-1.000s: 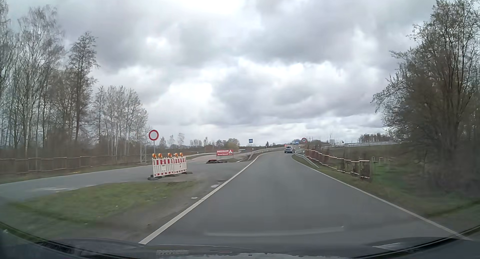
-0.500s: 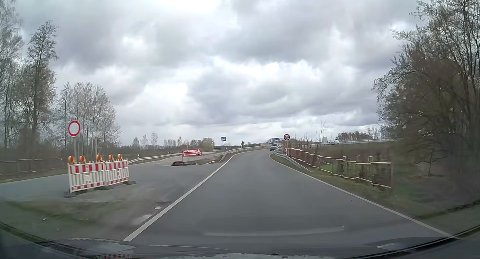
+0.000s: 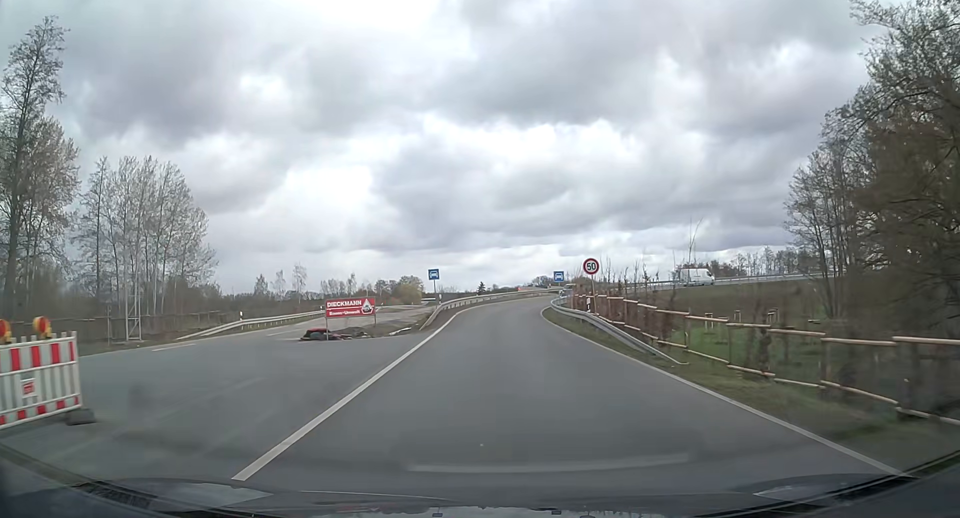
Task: Follow the waypoints while adhering to traffic rules and regulations
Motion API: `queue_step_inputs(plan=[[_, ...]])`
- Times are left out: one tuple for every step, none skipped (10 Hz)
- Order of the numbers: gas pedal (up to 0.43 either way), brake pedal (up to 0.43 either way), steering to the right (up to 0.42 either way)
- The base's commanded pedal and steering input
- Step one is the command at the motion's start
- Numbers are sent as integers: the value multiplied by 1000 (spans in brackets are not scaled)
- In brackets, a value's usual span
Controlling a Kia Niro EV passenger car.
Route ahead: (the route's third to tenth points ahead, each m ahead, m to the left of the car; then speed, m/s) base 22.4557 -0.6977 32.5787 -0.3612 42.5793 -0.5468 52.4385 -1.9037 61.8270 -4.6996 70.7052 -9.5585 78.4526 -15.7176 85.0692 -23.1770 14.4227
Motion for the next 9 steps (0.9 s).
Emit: queue_step_inputs(plan=[[520, 0, 3], [520, 0, -1], [520, 0, 1], [480, 0, 2], [441, 0, 1], [429, 0, 0], [390, 0, 1], [350, 0, 0], [248, 0, 0]])
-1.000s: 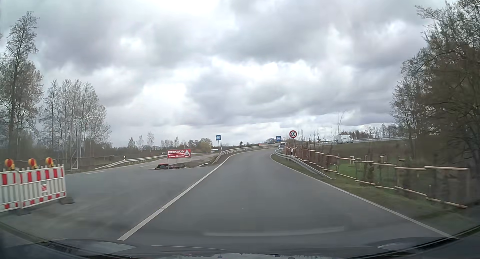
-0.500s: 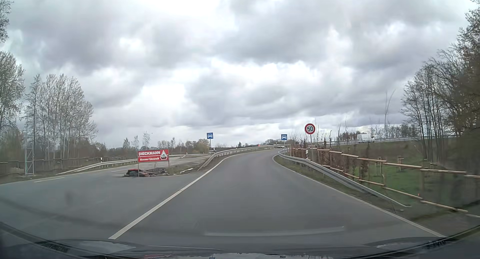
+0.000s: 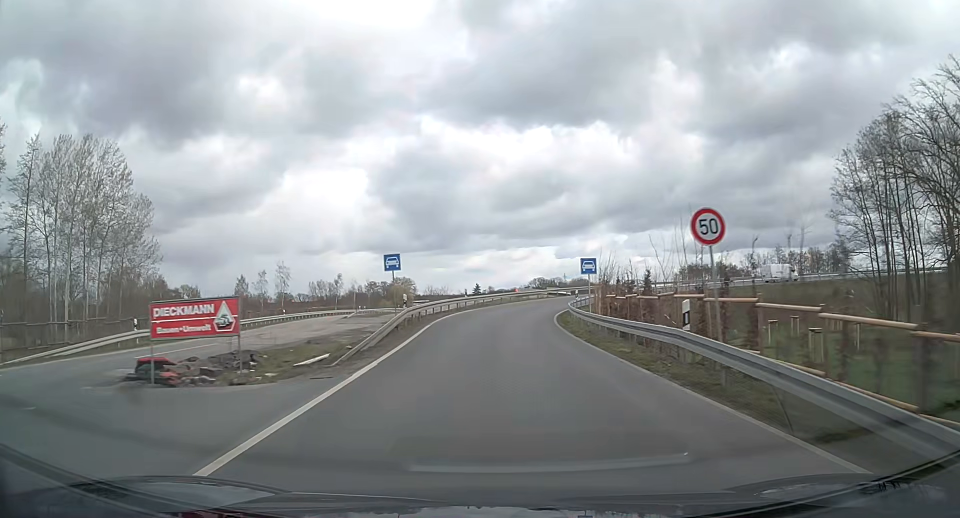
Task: Follow the waypoints while adhering to traffic rules and regulations
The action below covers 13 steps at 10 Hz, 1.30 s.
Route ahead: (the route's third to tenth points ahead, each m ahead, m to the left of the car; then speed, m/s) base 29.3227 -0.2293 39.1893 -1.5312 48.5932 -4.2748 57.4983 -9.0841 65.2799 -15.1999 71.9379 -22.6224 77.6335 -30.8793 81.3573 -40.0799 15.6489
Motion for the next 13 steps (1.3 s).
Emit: queue_step_inputs(plan=[[169, 0, 1], [87, 0, 4], [20, 0, 7], [0, 0, 7], [0, 0, 7], [0, 0, 7], [0, 0, 6], [0, 0, 6], [0, 0, 6], [0, 0, 5], [8, 0, 6], [79, 0, 5], [138, 0, 6]])
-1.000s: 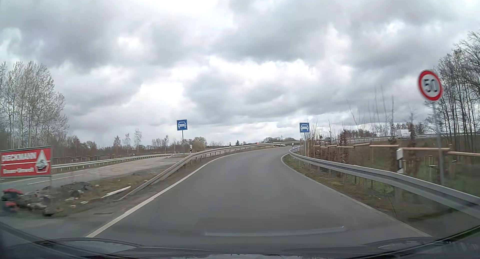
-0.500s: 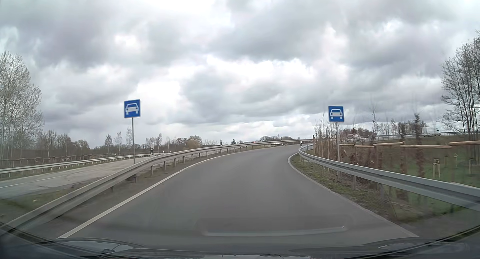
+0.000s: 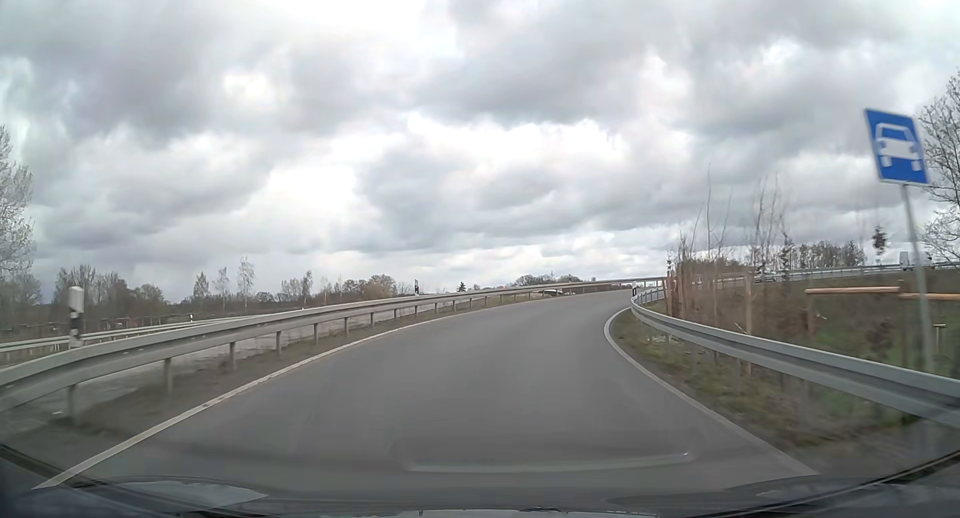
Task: Follow the waypoints while adhering to traffic rules and regulations
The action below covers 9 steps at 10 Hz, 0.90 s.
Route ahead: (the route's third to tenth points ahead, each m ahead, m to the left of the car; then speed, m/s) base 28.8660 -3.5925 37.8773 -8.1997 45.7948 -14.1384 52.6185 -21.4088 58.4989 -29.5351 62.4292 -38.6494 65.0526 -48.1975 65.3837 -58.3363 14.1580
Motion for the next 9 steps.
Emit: queue_step_inputs(plan=[[138, 0, 8], [138, 0, 14], [138, 0, 24], [138, 0, 33], [138, 0, 36], [157, 0, 42], [177, 0, 50], [177, 0, 64], [177, 0, 69]])
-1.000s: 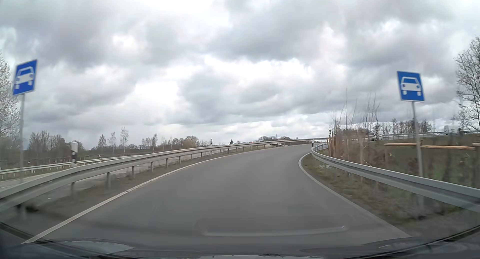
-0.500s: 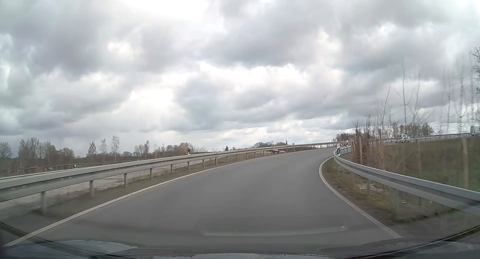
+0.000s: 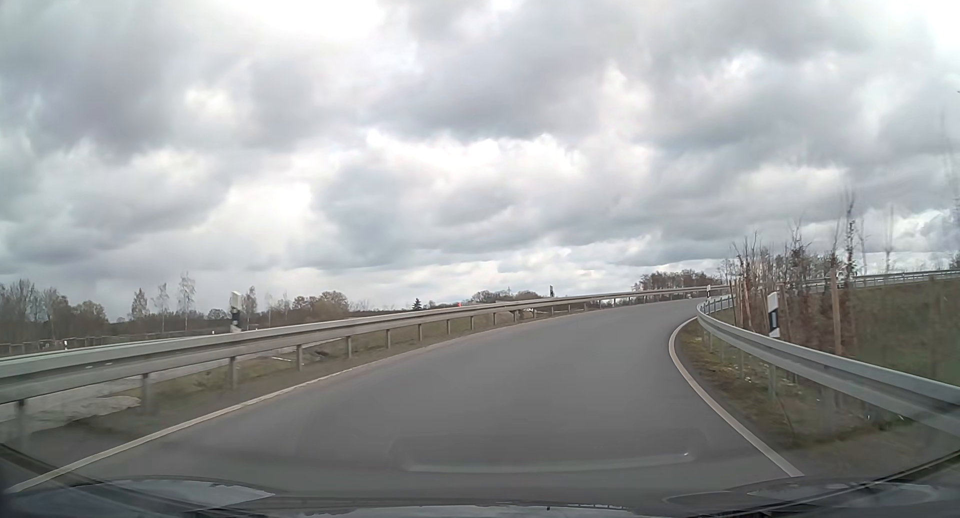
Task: Follow the waypoints while adhering to traffic rules and regulations
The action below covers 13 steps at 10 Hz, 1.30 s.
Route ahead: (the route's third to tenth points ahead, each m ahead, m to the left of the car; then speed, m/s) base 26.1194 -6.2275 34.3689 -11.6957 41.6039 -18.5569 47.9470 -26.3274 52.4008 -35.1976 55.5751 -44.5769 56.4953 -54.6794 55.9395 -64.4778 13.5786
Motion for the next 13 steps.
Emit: queue_step_inputs(plan=[[177, 0, 73], [177, 0, 76], [177, 0, 79], [177, 0, 83], [177, 0, 90], [177, 0, 93], [228, 0, 90], [268, 0, 85], [268, 0, 84], [268, 0, 84], [268, 0, 84], [268, 0, 84], [268, 0, 84]])
